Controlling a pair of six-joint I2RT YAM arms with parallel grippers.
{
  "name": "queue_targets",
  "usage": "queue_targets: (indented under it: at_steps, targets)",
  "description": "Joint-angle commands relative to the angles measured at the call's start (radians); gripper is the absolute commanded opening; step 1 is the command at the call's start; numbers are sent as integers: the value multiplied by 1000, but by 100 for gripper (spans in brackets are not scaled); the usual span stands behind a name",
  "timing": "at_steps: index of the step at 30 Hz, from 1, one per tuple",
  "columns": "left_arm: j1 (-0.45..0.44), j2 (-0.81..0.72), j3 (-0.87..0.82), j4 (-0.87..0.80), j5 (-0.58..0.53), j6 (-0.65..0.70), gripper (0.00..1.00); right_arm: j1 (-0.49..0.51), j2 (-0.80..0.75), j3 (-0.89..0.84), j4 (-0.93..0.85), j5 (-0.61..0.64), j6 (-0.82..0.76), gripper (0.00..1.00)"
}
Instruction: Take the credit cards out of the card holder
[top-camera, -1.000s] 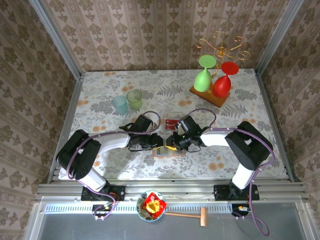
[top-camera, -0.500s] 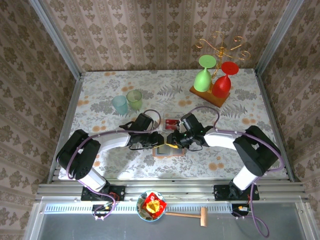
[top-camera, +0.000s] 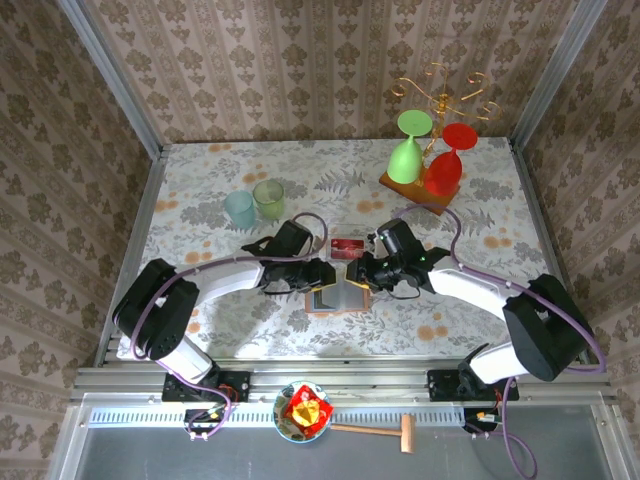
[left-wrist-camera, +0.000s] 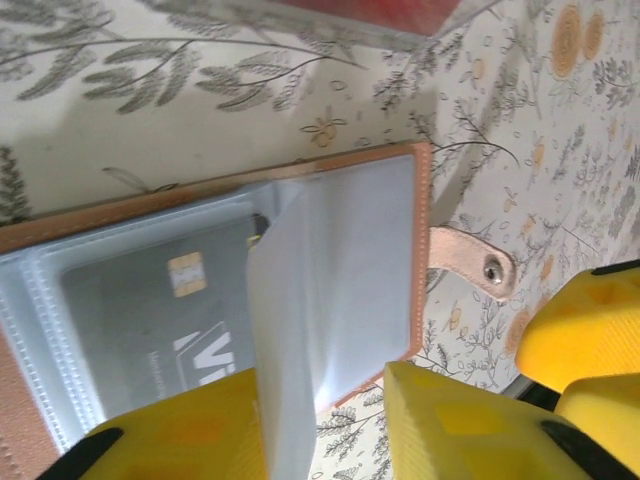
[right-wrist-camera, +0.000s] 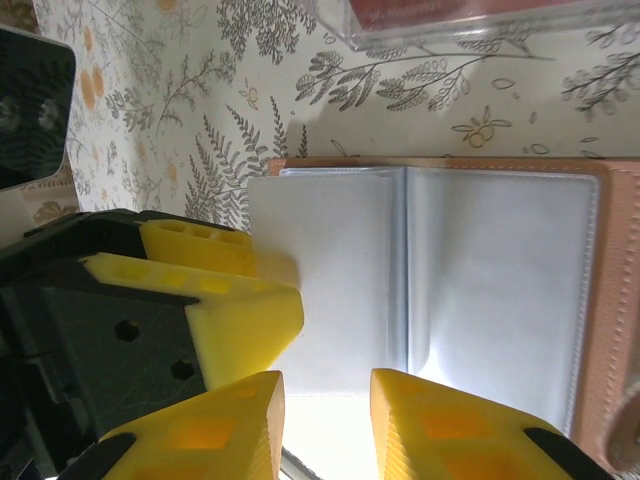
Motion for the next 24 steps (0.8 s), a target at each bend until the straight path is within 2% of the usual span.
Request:
queue_targets:
  at_steps: [1, 24]
  targets:
    - [-17, 20, 51, -34, 17, 27, 39, -20, -67, 17, -73, 36, -35, 29]
    - [-87, 182, 182, 8, 52, 32, 52, -79, -208, -35, -148, 48, -52, 32]
